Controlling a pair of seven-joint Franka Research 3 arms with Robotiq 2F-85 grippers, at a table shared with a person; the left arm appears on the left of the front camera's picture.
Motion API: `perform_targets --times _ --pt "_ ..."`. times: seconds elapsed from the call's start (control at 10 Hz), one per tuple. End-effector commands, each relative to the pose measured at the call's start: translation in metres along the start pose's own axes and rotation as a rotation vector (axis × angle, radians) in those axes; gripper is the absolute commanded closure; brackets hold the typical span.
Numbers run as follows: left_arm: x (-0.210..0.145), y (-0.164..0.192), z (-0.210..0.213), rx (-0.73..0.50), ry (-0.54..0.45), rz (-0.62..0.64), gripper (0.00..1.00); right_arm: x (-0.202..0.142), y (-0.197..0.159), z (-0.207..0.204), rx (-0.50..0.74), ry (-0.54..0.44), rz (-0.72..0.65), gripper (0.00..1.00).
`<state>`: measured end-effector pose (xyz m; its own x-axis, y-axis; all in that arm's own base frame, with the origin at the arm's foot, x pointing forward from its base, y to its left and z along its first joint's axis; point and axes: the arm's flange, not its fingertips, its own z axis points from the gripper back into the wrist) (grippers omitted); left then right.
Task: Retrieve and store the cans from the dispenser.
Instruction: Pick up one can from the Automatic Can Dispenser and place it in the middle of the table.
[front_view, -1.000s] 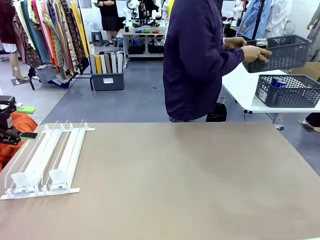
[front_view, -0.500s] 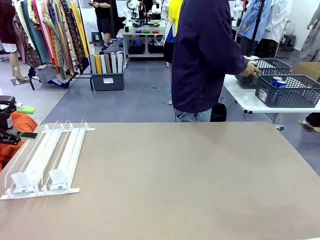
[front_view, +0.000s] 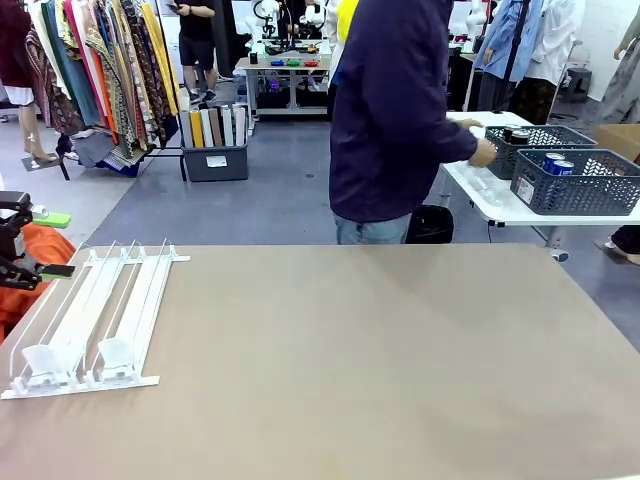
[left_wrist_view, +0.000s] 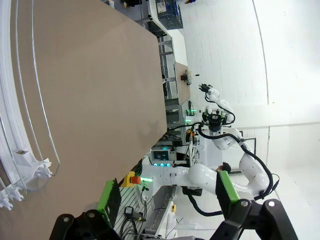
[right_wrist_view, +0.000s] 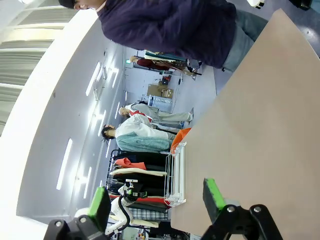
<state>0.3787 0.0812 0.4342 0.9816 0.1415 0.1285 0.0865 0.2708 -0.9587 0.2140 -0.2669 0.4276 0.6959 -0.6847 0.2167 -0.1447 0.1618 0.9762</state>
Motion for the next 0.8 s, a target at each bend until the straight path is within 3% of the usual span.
perform_targets --times 0.0,0.7 --pt "-0.003 -0.0016 0.0005 0.013 0.001 0.005 0.0 0.0012 0.0043 -0.0014 0.009 -0.005 -0.005 0.0" --pt "-0.003 -0.0016 0.0005 0.013 0.001 0.005 0.0 0.0012 0.0043 -0.0014 0.009 -0.005 -0.005 0.0"
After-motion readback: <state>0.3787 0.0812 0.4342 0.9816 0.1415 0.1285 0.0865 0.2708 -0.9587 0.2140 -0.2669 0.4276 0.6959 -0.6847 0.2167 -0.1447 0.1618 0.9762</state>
